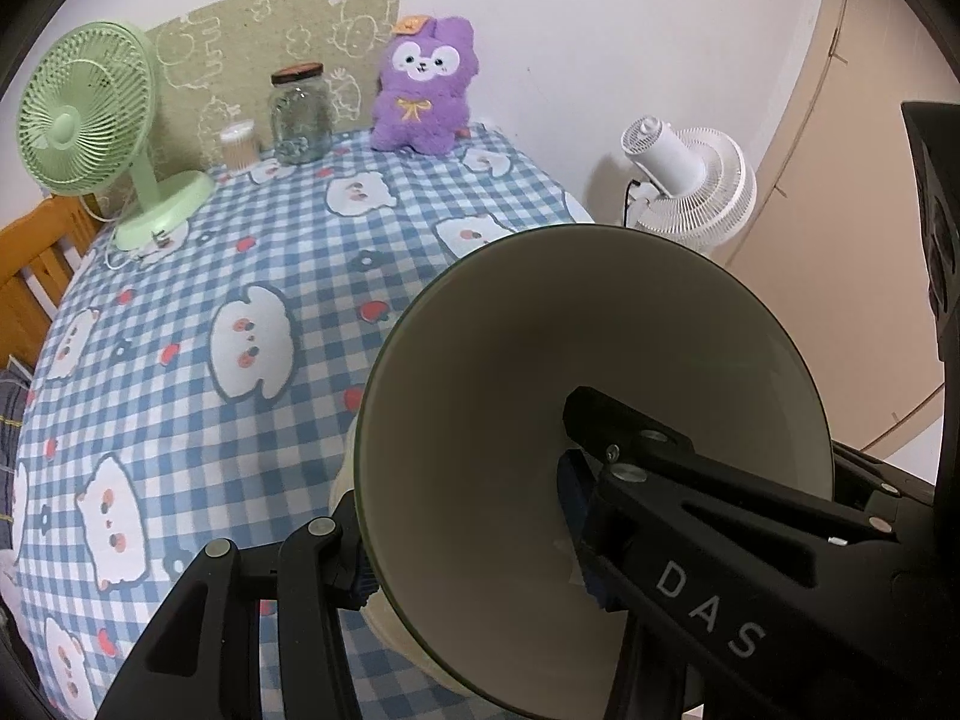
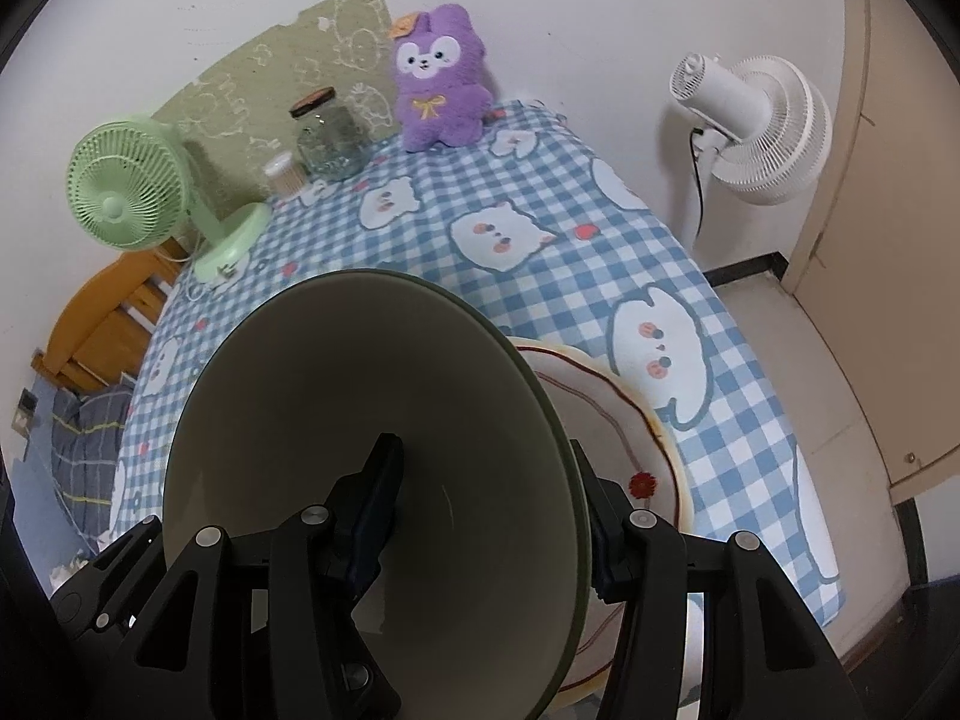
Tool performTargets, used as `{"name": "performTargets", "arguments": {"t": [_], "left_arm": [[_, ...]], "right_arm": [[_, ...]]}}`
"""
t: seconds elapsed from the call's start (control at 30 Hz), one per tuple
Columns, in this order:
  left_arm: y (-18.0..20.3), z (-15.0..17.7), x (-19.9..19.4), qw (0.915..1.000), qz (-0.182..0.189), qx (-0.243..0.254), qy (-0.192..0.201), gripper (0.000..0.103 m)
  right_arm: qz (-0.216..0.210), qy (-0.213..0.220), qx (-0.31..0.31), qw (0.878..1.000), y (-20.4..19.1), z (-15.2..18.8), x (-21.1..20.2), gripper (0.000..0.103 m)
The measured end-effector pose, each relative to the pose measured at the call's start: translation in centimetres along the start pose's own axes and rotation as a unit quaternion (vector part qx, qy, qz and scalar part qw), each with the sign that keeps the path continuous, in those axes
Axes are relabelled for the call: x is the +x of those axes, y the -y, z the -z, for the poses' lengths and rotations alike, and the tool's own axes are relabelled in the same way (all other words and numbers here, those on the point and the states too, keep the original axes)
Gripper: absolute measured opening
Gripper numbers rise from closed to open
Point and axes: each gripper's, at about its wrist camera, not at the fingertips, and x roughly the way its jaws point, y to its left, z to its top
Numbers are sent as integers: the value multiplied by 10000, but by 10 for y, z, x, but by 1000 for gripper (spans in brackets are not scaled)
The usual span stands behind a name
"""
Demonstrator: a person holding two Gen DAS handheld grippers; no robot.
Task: Organize plates and bowls
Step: 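Carry the nested bowls over the white plate stack with both grippers, then lower the nested bowls onto the plate stack and open both grippers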
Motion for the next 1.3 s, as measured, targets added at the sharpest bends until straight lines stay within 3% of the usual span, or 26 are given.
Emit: {"name": "performTargets", "arguments": {"t": [0.27,0.93,1.13,1.2,1.3], "left_arm": [[0,-4,16,9998,41,-10,-200,50],[-3,-7,23,9998,16,31,-180,52],[-2,-7,17,9999,1,41,-143,56],[-1,-7,15,9999,-37,50,-102,65],[0,-6,9,9999,-77,70,-29,69]], "right_arm": [[89,-192,70,9998,6,-4,16,56],[110,-174,11,9998,3,-10,22,59],[-29,-57,-134,9999,-4,-8,18,82],[60,65,-172,9998,-5,-8,13,86],[90,136,-205,9997,-6,-7,7,86]]}}
